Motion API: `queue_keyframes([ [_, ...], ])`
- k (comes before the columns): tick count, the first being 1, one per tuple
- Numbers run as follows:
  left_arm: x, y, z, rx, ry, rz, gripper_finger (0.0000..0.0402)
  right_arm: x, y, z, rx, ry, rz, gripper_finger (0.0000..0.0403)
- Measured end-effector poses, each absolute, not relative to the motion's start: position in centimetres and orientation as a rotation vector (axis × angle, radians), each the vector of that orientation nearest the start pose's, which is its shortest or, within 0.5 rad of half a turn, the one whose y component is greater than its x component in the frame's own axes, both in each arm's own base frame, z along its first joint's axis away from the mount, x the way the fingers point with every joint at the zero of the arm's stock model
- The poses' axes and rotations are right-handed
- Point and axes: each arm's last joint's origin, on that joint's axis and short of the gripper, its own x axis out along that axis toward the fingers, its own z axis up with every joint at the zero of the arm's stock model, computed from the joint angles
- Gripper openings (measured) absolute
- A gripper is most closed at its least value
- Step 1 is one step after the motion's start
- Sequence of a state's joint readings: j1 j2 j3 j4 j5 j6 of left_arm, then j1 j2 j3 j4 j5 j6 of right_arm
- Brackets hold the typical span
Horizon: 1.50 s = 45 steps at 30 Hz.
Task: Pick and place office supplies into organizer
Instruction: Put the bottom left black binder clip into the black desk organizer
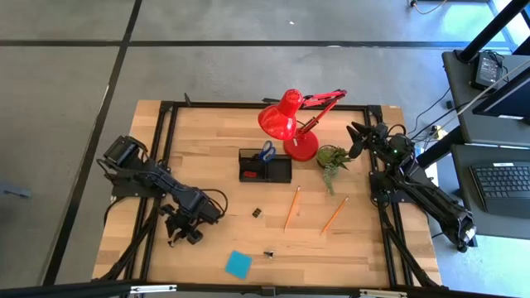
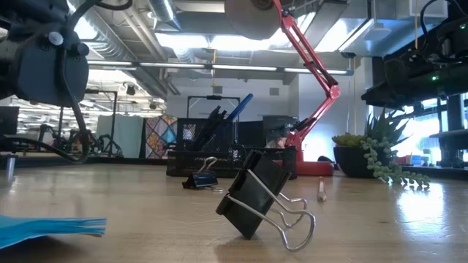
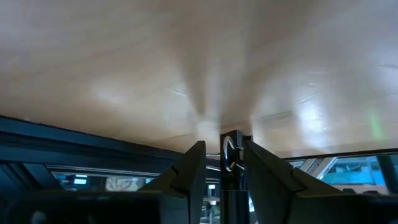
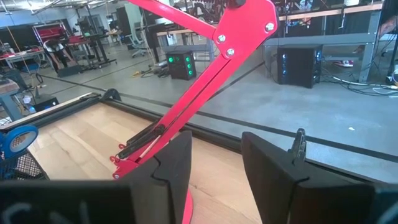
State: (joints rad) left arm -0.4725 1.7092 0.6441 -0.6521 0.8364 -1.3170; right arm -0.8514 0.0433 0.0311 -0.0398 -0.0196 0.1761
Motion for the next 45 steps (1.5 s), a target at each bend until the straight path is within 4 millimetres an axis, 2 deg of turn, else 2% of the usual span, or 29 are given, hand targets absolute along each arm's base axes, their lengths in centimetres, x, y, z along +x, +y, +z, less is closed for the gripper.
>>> queue_keyframes([
  [8, 18.2, -11.7, 9.3, -1.079, 2.170, 0.279, 0.0053, 6.5, -7.4, 16.7, 0.188, -0.025, -0.834, 0.0145],
  [14, 18.9, -12.0, 9.3, -1.049, 2.108, 0.088, 0.0008, 6.5, -7.4, 16.7, 0.188, -0.025, -0.834, 0.0145],
  [20, 20.3, -12.2, 9.4, -1.073, 1.992, -0.085, 0.0004, 6.5, -7.4, 16.7, 0.188, -0.024, -0.834, 0.0145],
  [28, 24.0, -11.6, 11.3, -1.049, 1.583, -0.460, 0.0003, 6.5, -7.4, 16.7, 0.189, -0.025, -0.834, 0.0145],
  [33, 25.8, -10.4, 13.4, -0.919, 1.261, -0.632, 0.0003, 6.5, -7.4, 16.7, 0.190, -0.025, -0.835, 0.0145],
  [37, 26.5, -8.9, 14.8, -0.751, 1.048, -0.639, 0.0003, 6.5, -7.4, 16.7, 0.189, -0.025, -0.834, 0.0145],
  [45, 26.6, -7.0, 17.7, -0.373, 0.745, -0.598, 0.0003, 6.5, -7.4, 16.7, 0.189, -0.025, -0.834, 0.0145],
])
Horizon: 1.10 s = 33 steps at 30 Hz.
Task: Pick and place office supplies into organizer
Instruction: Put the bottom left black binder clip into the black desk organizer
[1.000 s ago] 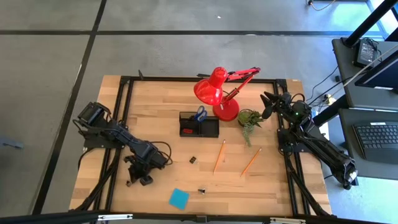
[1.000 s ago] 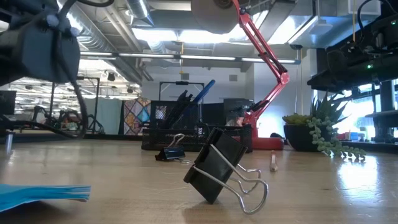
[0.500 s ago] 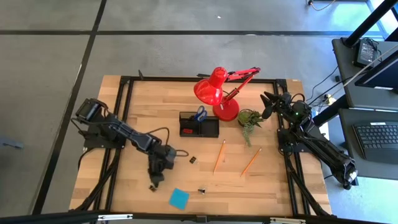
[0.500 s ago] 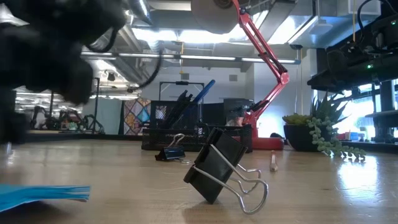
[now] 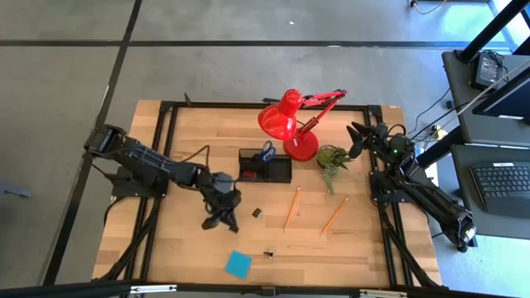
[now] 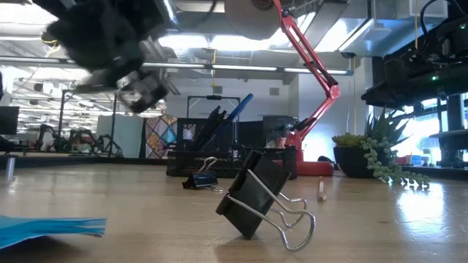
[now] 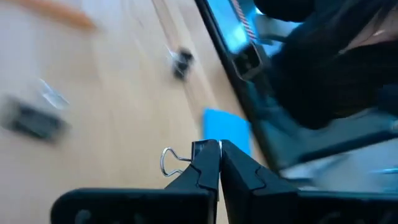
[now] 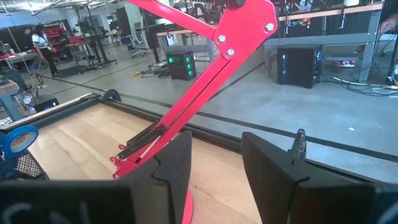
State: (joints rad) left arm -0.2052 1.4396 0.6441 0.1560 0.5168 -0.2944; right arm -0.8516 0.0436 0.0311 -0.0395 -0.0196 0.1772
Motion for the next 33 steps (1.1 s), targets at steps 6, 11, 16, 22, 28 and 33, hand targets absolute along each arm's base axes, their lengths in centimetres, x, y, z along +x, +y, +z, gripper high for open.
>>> queue_keyframes([
  [6, 26.4, -5.7, 19.4, -0.068, 0.587, -0.429, 0.0003, 6.5, -7.4, 16.7, 0.189, -0.025, -0.834, 0.0145],
  [11, 26.3, -5.0, 19.5, 0.119, 0.578, -0.226, 0.0003, 6.5, -7.4, 16.7, 0.188, -0.024, -0.834, 0.0145],
  [16, 26.2, -3.3, 19.0, 0.183, 0.630, -0.081, 0.0003, 6.5, -7.4, 16.7, 0.185, -0.024, -0.834, 0.0145],
  [22, 24.4, -0.1, 17.1, 0.143, 0.590, 0.030, 0.0003, 6.5, -7.4, 16.7, 0.185, -0.024, -0.834, 0.0145],
  [28, 22.7, 0.8, 16.4, 0.154, 0.380, 0.029, 0.0003, 6.5, -7.4, 16.7, 0.186, -0.024, -0.834, 0.0145],
  [33, 22.2, 0.8, 15.8, 0.154, 0.363, 0.045, 0.0003, 6.5, -7.4, 16.7, 0.191, -0.026, -0.834, 0.0145],
])
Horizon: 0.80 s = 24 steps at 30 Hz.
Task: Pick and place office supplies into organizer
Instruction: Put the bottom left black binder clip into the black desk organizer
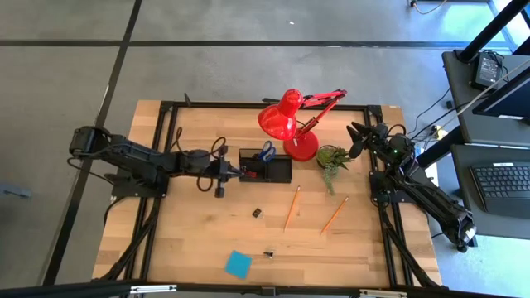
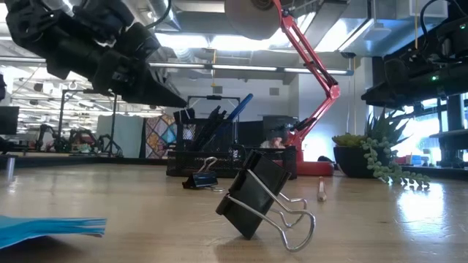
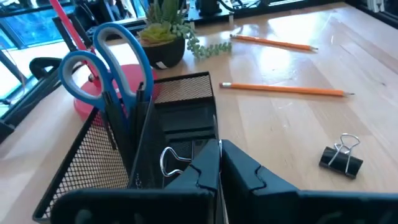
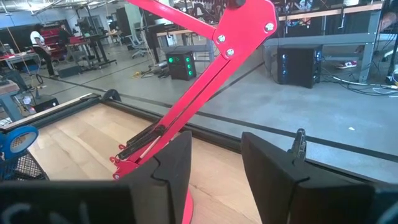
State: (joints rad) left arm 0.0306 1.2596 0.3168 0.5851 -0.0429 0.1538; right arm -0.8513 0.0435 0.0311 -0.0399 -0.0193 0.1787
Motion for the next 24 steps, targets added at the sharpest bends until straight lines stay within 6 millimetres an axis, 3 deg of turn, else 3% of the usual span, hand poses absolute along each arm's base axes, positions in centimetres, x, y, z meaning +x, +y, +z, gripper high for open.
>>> queue_keyframes([
  [8, 22.5, 0.8, 15.3, 0.157, 0.374, 0.058, 0.0003, 6.5, -7.4, 16.7, 0.190, -0.025, -0.834, 0.0145],
  [24, 23.5, 1.2, 11.8, 0.182, 0.491, 0.148, 0.0003, 6.5, -7.4, 16.7, 0.187, -0.024, -0.834, 0.0145],
])
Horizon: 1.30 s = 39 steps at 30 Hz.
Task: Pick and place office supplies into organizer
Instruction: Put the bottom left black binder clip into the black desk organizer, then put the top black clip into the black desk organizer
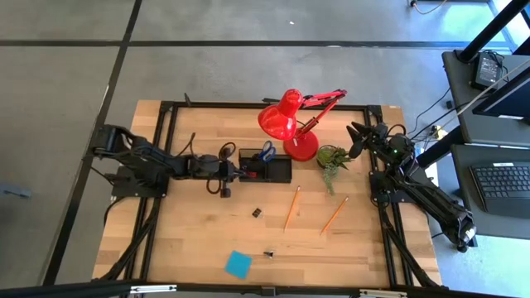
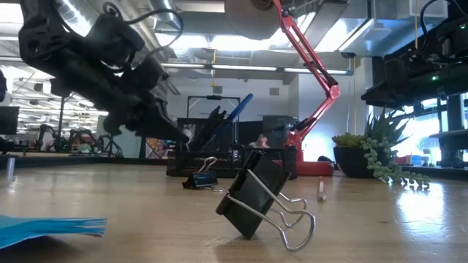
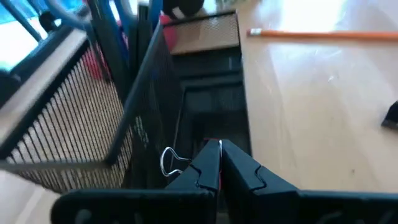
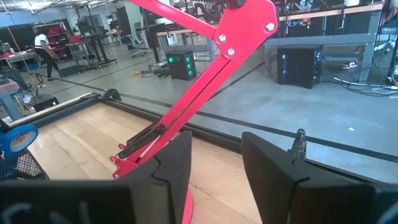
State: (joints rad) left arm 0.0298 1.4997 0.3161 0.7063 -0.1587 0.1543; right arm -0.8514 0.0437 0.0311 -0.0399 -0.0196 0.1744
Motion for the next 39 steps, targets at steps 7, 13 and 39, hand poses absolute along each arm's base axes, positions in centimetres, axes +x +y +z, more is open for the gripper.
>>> queue_keyframes([
  [7, 23.7, 1.1, 10.9, 0.163, 0.513, 0.129, 0.0003, 6.5, -7.4, 16.7, 0.187, -0.024, -0.834, 0.0145],
  [13, 23.7, 1.1, 10.8, 0.117, 0.512, 0.142, 0.0006, 6.5, -7.4, 16.7, 0.187, -0.024, -0.834, 0.0145],
  [39, 24.9, 0.5, 12.3, 0.216, 0.448, 0.096, 0.0059, 6.5, -7.4, 16.7, 0.187, -0.024, -0.834, 0.0145],
])
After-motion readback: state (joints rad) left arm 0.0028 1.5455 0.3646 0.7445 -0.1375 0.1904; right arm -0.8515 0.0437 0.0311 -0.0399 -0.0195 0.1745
